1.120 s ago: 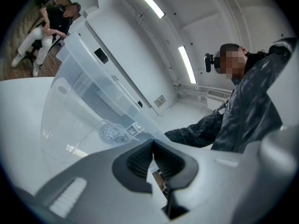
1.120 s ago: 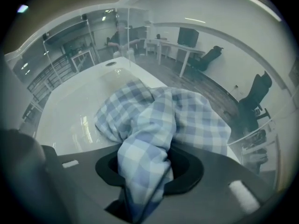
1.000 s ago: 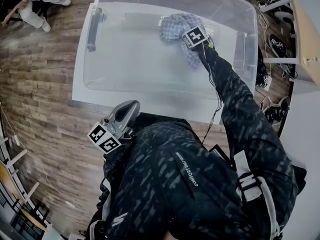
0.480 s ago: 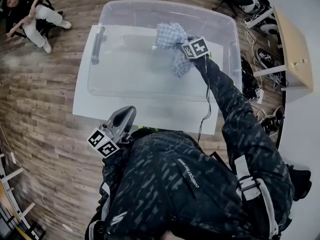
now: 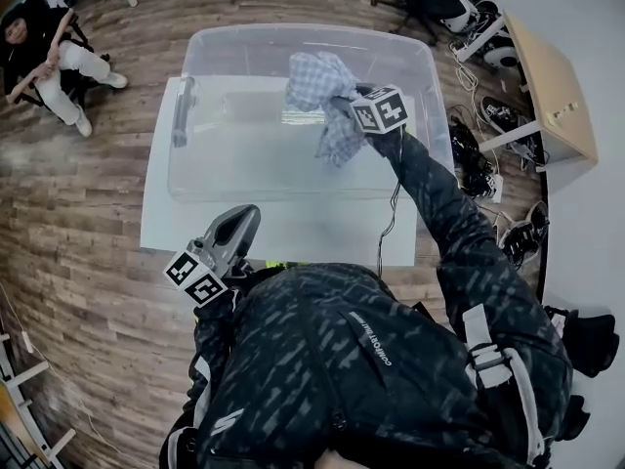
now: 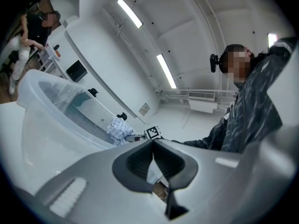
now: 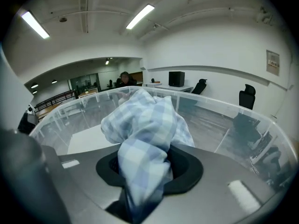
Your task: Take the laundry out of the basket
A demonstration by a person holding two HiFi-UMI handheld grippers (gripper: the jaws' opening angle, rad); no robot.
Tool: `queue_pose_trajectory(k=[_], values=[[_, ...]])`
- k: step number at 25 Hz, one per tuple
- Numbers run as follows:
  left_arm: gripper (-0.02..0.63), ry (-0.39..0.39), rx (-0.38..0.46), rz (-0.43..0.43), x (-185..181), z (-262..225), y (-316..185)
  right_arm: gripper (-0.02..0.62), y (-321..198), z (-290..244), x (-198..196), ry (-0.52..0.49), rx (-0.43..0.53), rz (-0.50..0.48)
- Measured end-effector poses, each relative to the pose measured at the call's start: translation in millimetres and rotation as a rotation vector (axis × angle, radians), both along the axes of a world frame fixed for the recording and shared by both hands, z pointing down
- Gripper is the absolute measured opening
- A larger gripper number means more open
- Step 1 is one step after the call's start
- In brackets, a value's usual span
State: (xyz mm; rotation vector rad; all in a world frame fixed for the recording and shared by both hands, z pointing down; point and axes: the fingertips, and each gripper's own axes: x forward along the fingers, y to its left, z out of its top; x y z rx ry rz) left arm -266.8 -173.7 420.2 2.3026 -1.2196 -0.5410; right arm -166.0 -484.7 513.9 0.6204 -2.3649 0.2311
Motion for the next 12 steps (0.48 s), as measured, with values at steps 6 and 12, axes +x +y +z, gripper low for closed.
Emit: queue_pose_trajectory(k=[6,12], values=[[0.011,-0.024,0.069,0.035,2.2,-23.9,-12.2,0.155,14.9,-63.0,2.2,-0.175,0.022,0.033],[0.011,-0.047,0.113,0.055,3.2,-38.5,-19.1,0.156,40.0,-121.3,12.6,-0.336,0.046,0.067]])
